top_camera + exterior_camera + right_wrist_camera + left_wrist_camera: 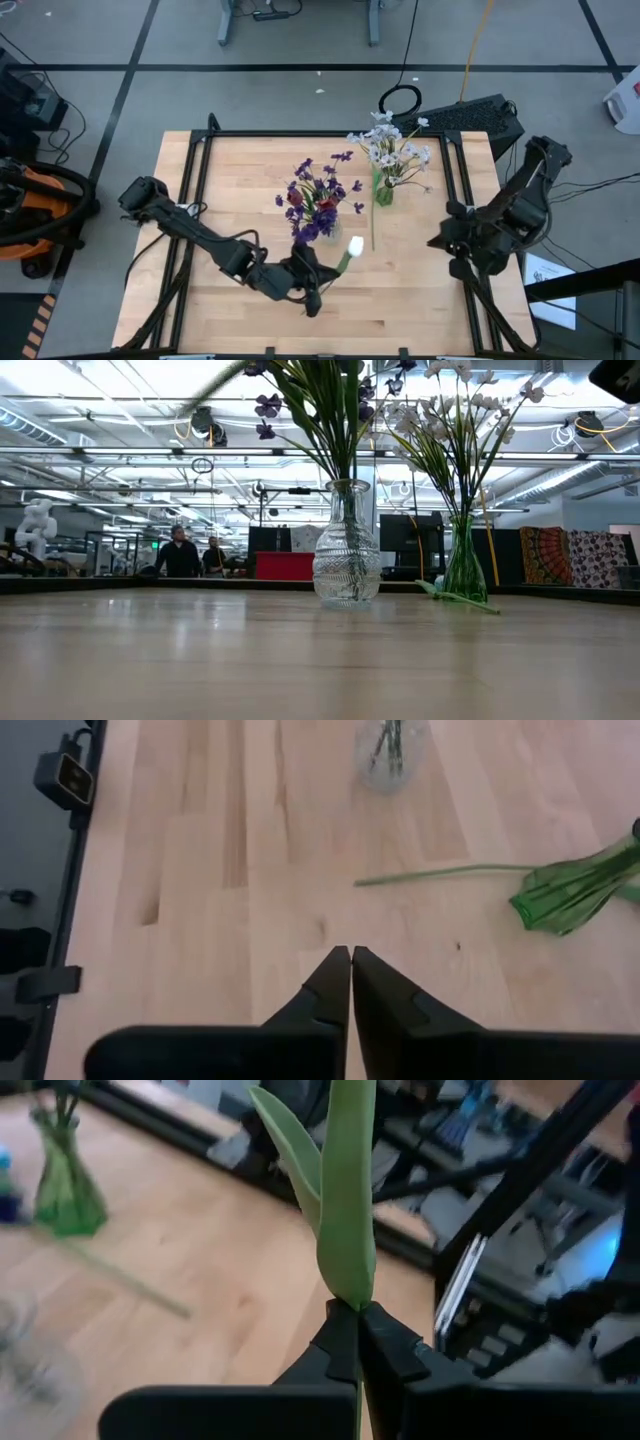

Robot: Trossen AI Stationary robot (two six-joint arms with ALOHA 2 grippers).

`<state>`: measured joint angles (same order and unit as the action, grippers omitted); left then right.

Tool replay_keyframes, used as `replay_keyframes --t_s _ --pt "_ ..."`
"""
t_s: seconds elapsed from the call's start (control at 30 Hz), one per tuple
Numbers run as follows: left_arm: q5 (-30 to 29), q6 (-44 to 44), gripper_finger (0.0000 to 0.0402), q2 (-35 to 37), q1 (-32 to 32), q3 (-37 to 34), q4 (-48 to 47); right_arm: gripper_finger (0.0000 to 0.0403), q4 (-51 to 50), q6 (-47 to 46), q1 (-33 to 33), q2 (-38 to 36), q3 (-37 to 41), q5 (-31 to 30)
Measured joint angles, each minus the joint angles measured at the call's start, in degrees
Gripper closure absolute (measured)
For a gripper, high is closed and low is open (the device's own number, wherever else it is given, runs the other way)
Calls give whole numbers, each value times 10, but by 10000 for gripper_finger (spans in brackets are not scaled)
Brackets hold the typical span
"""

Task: Sort flowers into vase by color
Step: Put the bottom white tulip into the transparent green vase

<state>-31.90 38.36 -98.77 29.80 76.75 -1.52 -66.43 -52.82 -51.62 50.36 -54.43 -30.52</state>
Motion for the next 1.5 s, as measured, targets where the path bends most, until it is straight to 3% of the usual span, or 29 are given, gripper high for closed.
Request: replay_keyframes --t_s 0.17,0.4,0.7,1.03,1.37,1.5 --pt "-1 -58 401 -51 -3 41 54 401 24 -2 -20 -10 13 -28" --pt "-13 -148 401 -136 -13 155 55 402 219 33 -25 -35 118 -124" --pt "-19 -152 401 -165 -31 198 55 399 345 74 -25 -34 146 -207" --pt "-22 -149 401 -164 -43 198 58 399 494 200 -18 -21 146 -204" --pt "-23 -149 401 -164 -49 198 60 398 553 205 18 32 146 -144" --pt "-23 -149 401 -164 -50 198 59 376 556 196 31 44 146 -125"
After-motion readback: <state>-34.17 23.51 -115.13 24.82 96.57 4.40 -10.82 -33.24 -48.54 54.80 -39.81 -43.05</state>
